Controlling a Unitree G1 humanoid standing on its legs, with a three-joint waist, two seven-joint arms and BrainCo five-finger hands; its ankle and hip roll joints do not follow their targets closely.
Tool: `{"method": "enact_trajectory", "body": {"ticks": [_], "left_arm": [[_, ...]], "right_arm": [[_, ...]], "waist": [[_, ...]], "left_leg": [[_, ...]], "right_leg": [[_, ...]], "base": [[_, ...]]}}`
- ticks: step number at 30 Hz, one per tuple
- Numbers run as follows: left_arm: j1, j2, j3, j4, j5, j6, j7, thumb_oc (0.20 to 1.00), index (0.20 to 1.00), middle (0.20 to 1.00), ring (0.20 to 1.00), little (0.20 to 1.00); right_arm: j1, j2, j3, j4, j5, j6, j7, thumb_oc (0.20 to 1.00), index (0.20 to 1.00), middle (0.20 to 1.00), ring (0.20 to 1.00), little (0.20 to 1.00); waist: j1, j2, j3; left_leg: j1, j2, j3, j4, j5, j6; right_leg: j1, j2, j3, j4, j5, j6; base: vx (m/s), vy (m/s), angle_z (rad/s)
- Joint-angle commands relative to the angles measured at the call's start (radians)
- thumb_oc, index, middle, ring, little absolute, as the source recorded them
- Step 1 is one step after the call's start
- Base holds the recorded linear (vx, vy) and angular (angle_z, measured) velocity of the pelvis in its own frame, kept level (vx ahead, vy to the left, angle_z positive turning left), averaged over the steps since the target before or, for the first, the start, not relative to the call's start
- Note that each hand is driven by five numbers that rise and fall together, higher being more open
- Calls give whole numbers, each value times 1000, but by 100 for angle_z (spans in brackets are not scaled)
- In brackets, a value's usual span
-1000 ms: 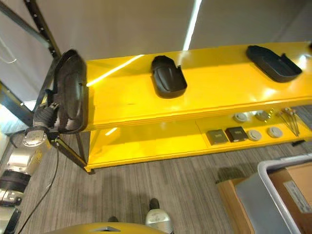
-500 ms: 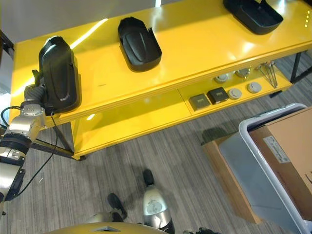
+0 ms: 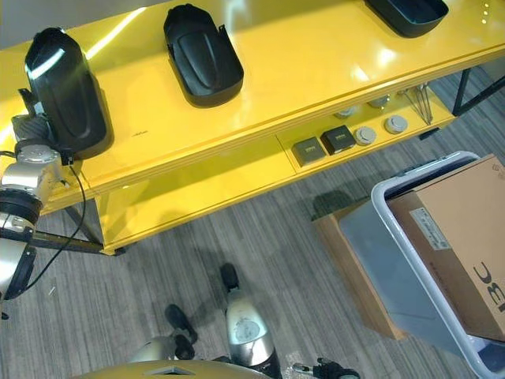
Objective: Move parts from the plastic box to the shelf.
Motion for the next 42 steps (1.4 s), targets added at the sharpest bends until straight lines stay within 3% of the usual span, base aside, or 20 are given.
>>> {"method": "enact_trajectory", "body": {"ticks": [1,8,9,10,11,23,26,31,33,35,36,37,42], "left_arm": [[-39,89,-26,61,85,8,2,200,200,200,200,200],[-38,108,-42,85,126,43,-64,200,200,200,200,200],[-35,108,-42,87,137,42,-70,467,467,467,467,467],[-30,108,-42,89,146,39,-74,906,906,906,906,906],[-26,108,-40,87,146,40,-78,1000,1000,1000,1000,1000],[18,89,5,60,43,-29,-39,1000,1000,1000,1000,1000],[47,72,37,28,16,-76,-28,1000,1000,1000,1000,1000],[74,63,54,-102,-21,-214,2,1000,1000,1000,1000,1000],[84,73,50,-214,6,-316,13,1000,1000,1000,1000,1000],[95,92,61,-313,12,-341,-9,1000,1000,1000,1000,1000],[125,118,83,-466,12,-361,-88,1000,1000,1000,1000,1000],[187,139,115,-669,11,-338,-170,1000,1000,1000,1000,1000],[417,98,211,-1004,-18,-285,-344,1000,1000,1000,1000,1000]], "right_arm": [[35,-29,53,35,29,-8,-3,1000,1000,1000,1000,1000],[41,-23,40,64,3,-23,-6,1000,1000,1000,1000,1000],[43,-22,37,69,1,-24,-5,1000,1000,1000,1000,1000],[46,-21,34,74,-3,-27,-4,1000,1000,1000,1000,1000],[48,-21,32,79,-7,-29,-4,1000,1000,1000,1000,1000],[64,-6,18,128,-47,-53,-11,1000,1000,1000,1000,1000],[70,1,13,134,-70,-54,-18,1000,1000,1000,1000,1000],[83,12,-1,146,-90,-53,-28,1000,1000,1000,1000,1000],[94,20,-14,153,-99,-54,-36,1000,1000,1000,1000,1000],[98,24,-25,158,-107,-53,-38,1000,1000,1000,1000,1000],[99,30,-35,165,-120,-50,-41,1000,1000,1000,1000,1000],[105,38,-54,170,-134,-46,-41,1000,1000,1000,1000,1000],[123,67,-85,173,-151,-50,-53,1000,1000,1000,1000,1000]], "waist": [[1,3,-46],[5,6,-57],[5,6,-60],[5,6,-62],[7,7,-64],[13,14,-91],[20,15,-103],[36,19,-120],[49,23,-131],[60,25,-139],[76,26,-151],[95,24,-159],[128,16,-165]], "left_leg": [[-93,123,1,174,-64,-26],[-79,122,6,175,-66,-25],[-75,121,7,174,-67,-24],[-71,121,8,174,-69,-24],[-68,120,9,173,-68,-24],[-22,111,19,148,-73,-24],[-7,108,18,141,-73,-25],[23,100,16,121,-71,-24],[37,96,13,109,-71,-22],[45,92,10,102,-70,-22],[56,88,7,93,-70,-23],[65,82,0,85,-70,-24],[85,65,-15,58,-75,-23]], "right_leg": [[-26,-26,11,158,-207,60],[2,-29,12,140,-204,62],[6,-30,13,138,-203,63],[12,-31,12,135,-203,63],[16,-32,12,133,-202,64],[66,-38,12,106,-201,70],[83,-40,8,97,-200,71],[111,-42,-1,84,-196,74],[125,-45,-7,77,-194,76],[134,-47,-12,69,-191,77],[147,-50,-20,58,-188,80],[161,-54,-30,48,-185,84],[180,-61,-43,24,-179,93]], "base": [[0,0,0],[23,5,1],[72,16,0],[49,12,0],[50,10,-1],[32,8,-1],[44,13,0],[44,20,1],[50,35,4],[50,33,3],[77,51,5],[75,53,9],[-1,26,11]]}}
